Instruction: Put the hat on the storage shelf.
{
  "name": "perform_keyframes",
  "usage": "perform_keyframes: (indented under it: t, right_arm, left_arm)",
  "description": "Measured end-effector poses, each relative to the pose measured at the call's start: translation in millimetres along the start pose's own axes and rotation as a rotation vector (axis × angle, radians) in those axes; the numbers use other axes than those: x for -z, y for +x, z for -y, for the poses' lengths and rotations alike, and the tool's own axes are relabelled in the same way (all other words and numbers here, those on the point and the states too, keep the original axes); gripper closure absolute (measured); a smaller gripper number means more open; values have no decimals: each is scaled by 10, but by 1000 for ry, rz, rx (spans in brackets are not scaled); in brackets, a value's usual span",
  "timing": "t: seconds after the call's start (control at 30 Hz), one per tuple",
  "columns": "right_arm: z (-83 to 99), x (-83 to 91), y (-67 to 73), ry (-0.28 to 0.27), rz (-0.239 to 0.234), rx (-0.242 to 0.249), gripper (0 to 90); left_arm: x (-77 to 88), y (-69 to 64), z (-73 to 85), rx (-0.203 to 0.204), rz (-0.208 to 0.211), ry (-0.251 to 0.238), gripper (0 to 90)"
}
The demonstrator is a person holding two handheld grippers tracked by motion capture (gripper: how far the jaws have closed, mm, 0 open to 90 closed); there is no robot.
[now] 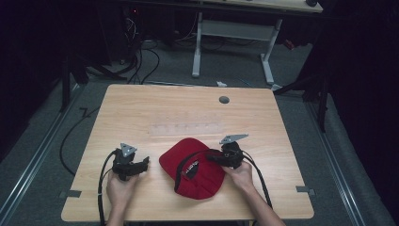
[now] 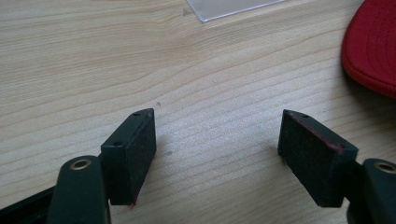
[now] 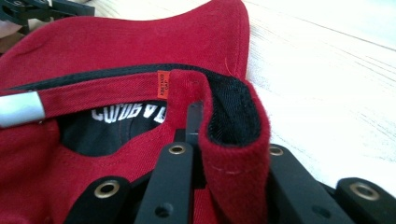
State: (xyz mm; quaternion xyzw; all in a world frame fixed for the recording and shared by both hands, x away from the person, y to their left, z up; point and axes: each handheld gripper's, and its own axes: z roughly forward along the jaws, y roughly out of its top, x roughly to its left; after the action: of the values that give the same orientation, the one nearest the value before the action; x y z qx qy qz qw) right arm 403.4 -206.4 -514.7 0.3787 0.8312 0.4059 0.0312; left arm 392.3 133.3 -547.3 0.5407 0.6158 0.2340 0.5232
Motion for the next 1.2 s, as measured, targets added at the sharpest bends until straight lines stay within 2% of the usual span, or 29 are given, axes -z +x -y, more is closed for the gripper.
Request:
perform_keyframes:
  t: [0.27, 0.47, 0.9, 1.03, 1.2]
  right_arm:
    - [-14, 78, 31, -16, -17, 6, 833]
    - [-30, 181, 37, -33, -18, -9, 836]
    - [-12, 428, 5, -85, -23, -53, 837]
    - [6, 509, -10, -97, -20, -68, 837]
    - [38, 627, -35, -119, -24, -88, 837]
  left_arm:
    - [0, 0, 0, 0, 0, 0, 281]
    - [0, 0, 0, 0, 0, 1, 281]
    - [2, 8, -10, 14, 8, 0, 284]
    - [9, 23, -26, 34, 15, 2, 287]
    - [4, 20, -22, 25, 12, 0, 286]
